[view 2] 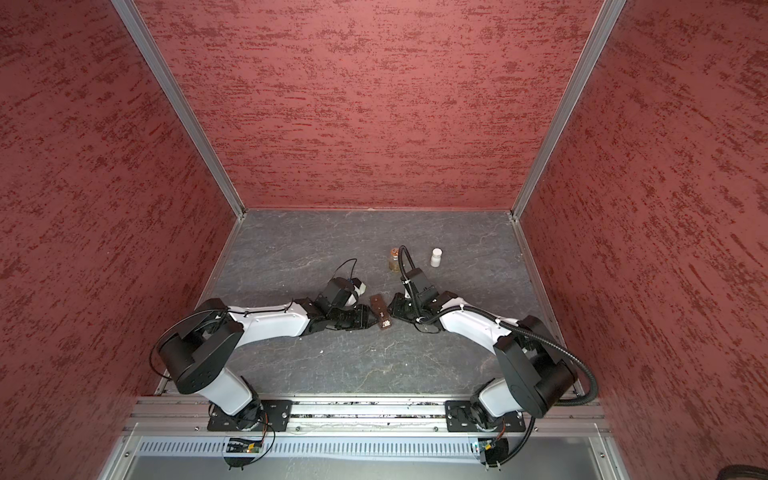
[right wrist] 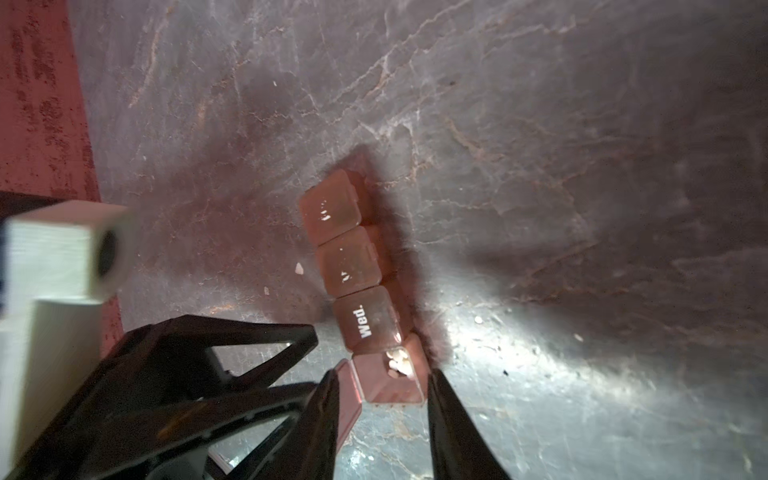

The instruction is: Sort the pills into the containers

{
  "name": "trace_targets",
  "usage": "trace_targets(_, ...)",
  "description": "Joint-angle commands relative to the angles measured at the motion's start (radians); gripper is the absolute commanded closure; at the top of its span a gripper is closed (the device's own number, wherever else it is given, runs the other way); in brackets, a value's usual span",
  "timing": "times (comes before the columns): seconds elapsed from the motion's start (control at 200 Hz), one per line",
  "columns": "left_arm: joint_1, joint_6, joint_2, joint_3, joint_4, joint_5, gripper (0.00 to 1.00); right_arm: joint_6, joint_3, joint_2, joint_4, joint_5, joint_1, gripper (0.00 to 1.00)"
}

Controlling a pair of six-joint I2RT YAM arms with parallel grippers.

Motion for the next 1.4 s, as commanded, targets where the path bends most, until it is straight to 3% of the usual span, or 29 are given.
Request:
trace_targets(0.0, -0.007, -0.002, 0.016, 0.028, 0.030, 0.011, 0.51, -0.007, -0.011, -0.046, 0.003, 0.031, 0.006, 0.60)
trace_targets(0.281, -0.009, -0.003, 0.042, 0.043, 0.028, 0.021, 0.50, -0.085, 0.003, -0.022, -0.009, -0.007, 0.005, 0.53)
trace_targets(0.551, -0.009, -0.004, 0.066, 0.054, 0.017, 0.019, 0.51, -0.163, 0.031, 0.049, -0.045, -0.018, -0.003, 0.53)
trace_targets(1.047, 0.003, 0.010, 0.081, 0.066, 0.005, 0.018, 0.51, -0.261, 0.111, 0.147, -0.111, -0.019, -0.040, 0.64)
trace_targets(1.393, 0.027, 0.022, 0.095, 0.069, 0.008, 0.022, 0.50, -0.369, 0.146, 0.037, -0.226, 0.034, -0.042, 0.48)
